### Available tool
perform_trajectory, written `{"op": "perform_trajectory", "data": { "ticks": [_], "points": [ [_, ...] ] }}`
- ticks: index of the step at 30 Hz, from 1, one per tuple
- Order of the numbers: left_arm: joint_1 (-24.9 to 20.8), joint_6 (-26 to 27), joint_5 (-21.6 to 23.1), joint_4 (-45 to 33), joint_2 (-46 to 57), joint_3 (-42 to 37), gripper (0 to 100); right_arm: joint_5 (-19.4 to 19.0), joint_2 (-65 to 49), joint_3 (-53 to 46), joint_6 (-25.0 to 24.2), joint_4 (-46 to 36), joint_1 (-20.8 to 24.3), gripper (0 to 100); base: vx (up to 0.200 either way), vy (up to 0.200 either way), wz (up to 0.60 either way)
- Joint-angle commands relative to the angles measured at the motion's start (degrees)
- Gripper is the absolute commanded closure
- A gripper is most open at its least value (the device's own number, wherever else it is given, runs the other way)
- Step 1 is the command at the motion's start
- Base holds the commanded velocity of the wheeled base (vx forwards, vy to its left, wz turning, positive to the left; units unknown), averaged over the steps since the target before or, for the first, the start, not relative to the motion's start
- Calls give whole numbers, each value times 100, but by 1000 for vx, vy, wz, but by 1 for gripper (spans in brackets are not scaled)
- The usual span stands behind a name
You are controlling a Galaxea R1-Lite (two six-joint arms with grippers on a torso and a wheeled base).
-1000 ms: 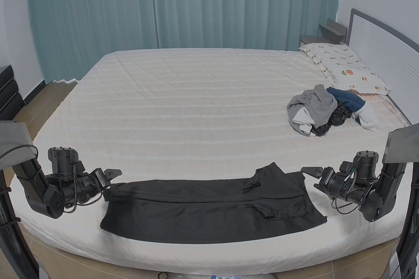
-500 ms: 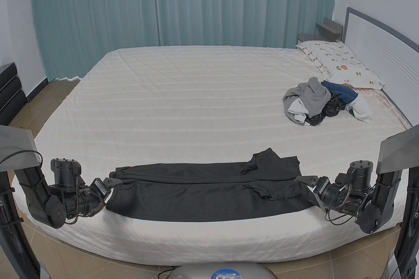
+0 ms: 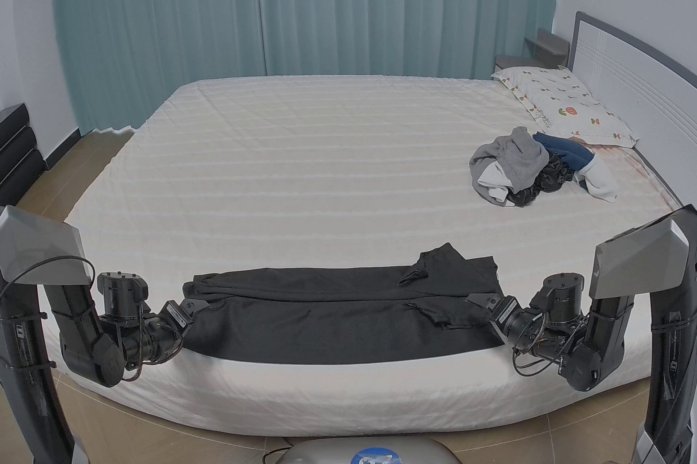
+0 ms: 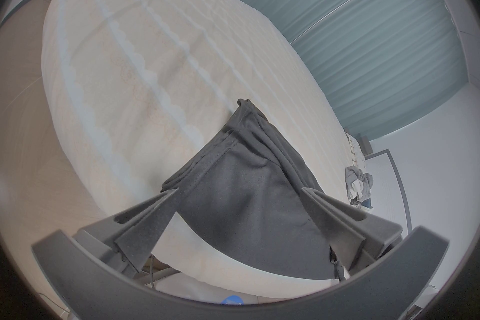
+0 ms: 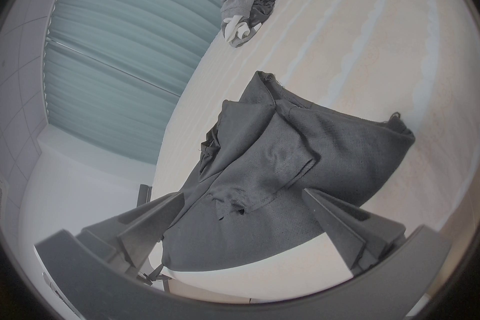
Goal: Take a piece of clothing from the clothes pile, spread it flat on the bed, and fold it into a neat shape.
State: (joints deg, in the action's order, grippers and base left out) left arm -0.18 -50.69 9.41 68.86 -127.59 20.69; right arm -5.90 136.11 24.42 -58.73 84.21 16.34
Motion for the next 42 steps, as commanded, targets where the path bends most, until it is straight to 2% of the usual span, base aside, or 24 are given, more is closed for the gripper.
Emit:
{"op": "perform_trajectory", "data": {
  "ticks": [1, 4, 13, 14, 29, 36, 42],
  "points": [
    [-17, -2, -1, 4, -109, 5, 0, 45, 170, 142, 2, -28, 54, 0, 0, 0, 0],
    [-8, -2, -1, 4, -109, 5, 0, 54, 206, 177, 11, -63, 54, 0, 0, 0, 0],
    [-17, -11, -9, 13, -109, 14, 0, 414, 364, 678, 99, -458, 63, 0, 0, 0, 0],
    [-17, -11, -9, 13, -109, 14, 0, 414, 373, 687, 99, -458, 63, 100, 0, 0, 0],
    [-17, -11, -9, 13, -117, 23, 0, 405, 223, 573, 125, -423, 159, 100, 0, 0, 0],
    [-17, 15, -9, 13, -152, 32, 0, 221, -436, 125, 99, -406, 159, 100, 0, 0, 0],
    [-8, 15, -9, 13, -152, 32, 0, 54, -577, -192, 99, -388, 63, 100, 0, 0, 0]
  ]
}}
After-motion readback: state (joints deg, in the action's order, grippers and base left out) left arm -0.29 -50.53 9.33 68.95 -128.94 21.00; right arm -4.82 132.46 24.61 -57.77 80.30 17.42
